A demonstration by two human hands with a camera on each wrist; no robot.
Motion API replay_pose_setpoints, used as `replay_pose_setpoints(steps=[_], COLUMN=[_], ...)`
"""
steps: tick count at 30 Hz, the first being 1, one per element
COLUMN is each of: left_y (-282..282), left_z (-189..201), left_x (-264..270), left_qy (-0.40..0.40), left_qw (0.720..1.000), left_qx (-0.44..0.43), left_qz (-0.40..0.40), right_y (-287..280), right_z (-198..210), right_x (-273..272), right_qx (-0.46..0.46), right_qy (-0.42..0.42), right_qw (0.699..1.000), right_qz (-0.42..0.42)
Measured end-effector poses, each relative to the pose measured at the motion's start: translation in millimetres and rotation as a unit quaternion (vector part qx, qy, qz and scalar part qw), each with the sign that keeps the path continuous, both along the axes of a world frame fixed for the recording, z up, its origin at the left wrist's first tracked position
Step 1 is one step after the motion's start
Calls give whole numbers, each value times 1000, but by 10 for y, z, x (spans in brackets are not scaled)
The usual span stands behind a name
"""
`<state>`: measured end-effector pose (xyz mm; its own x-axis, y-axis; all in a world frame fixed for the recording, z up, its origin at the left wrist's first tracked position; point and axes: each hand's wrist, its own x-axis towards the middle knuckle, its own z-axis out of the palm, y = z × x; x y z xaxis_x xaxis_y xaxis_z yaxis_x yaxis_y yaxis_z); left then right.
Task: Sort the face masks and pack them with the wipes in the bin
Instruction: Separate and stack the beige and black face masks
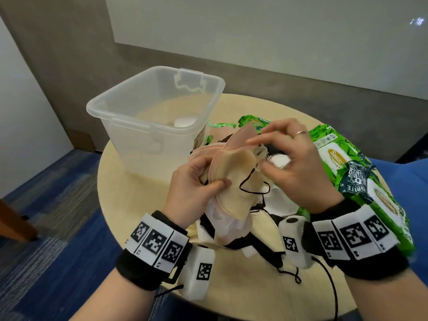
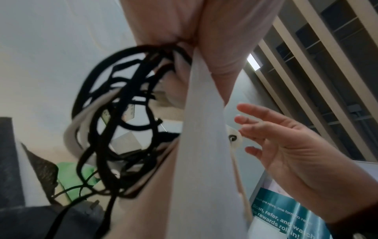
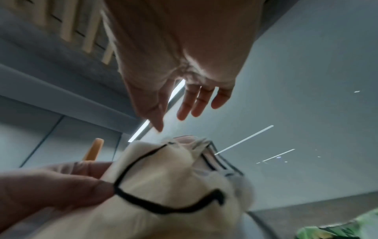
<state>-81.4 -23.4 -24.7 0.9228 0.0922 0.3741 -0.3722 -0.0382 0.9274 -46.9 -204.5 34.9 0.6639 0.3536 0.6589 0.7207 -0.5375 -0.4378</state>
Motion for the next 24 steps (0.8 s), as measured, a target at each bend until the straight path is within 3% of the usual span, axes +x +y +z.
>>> replay_pose_setpoints(steps=[2,4,17,24], left_y=[-5,-1,32,43], left_z=[27,39,84,56], left_x=[-11,-22,-144,-167], left_qy=[-24,-52,-45,11], left_qw=[1000,998,997,997], left_qx=[7,18,-20,-39], left_qz=[-19,-34,-63,-70], right_y=[96,162,189,162], right_z=[16,-10,-36,-95], right_x=[-42,-50,-76,-108], right_qx=[-98,-136,-101,-84], right_qy=[-25,-34,-101,-66], right_qw=[995,990,989,993], right_qz=[1,0,42,59])
